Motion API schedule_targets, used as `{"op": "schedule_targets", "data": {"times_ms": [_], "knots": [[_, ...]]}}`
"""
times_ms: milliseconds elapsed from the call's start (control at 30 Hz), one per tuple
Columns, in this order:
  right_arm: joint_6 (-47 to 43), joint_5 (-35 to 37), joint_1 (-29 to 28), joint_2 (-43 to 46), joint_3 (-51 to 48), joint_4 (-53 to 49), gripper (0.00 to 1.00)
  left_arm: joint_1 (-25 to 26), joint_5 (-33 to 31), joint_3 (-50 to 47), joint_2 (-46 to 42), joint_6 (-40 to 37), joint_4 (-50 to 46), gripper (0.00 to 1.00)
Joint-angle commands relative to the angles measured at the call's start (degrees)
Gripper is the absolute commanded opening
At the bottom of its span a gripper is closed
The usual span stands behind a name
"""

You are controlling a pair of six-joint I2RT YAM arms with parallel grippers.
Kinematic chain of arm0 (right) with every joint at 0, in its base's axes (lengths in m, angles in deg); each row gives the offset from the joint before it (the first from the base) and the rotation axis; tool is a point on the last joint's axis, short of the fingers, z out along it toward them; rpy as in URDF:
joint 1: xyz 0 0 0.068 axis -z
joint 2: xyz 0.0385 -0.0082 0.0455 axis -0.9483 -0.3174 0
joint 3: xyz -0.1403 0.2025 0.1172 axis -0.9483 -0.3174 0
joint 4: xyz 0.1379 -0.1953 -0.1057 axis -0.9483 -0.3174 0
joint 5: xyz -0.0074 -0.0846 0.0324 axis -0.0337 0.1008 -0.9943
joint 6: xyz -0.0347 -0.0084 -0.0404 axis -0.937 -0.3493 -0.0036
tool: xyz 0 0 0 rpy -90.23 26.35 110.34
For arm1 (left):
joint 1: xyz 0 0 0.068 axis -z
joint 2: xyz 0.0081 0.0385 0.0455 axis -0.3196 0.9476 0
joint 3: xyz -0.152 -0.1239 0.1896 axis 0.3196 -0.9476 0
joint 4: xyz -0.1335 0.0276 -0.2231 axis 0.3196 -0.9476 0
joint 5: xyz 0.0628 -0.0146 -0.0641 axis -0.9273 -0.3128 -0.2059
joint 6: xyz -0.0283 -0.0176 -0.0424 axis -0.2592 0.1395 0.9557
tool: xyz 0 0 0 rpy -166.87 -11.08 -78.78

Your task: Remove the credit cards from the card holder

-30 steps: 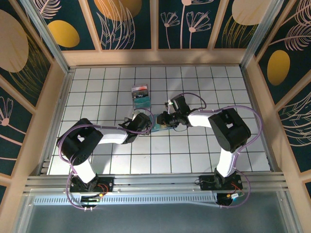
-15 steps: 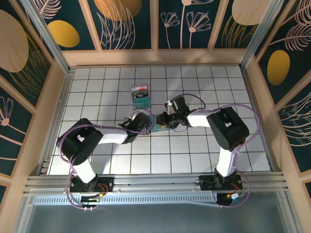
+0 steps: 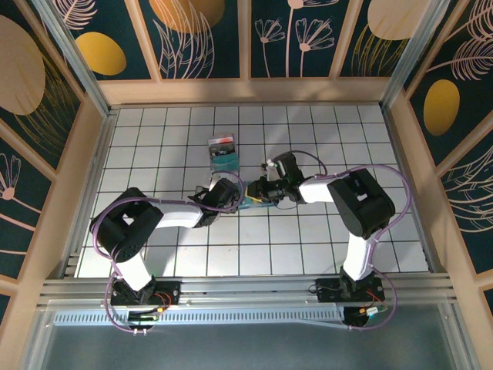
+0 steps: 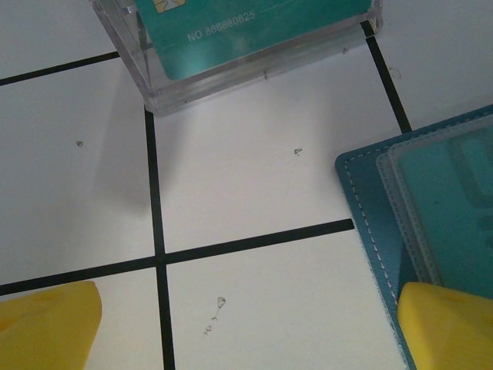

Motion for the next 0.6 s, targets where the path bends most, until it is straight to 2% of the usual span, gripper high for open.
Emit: {"op": "schedule_targets", "data": {"times_ms": [0, 233, 300, 567], "knots": [[2.7, -6.2, -0.1, 2.1, -1.8, 7.1, 0.19, 0.1, 0.1, 0.7, 2.0, -0.8, -3.9, 0.99], [3.5, -6.4, 0.0, 2.6, -3.7, 9.5, 0.16, 0.2, -0.1, 0.8, 2.2, -0.2, -4.9, 0.99], [3.7, -6.3, 1.7, 2.9, -4.0, 9.6, 0.16, 0.2, -0.2, 0.8, 2.2, -0.2, -5.2, 0.99], [3.6, -6.4, 2.9, 4.0, -4.8, 9.5, 0.12, 0.1, -0.9, 0.7, 1.7, 0.1, -5.9, 0.99]]}}
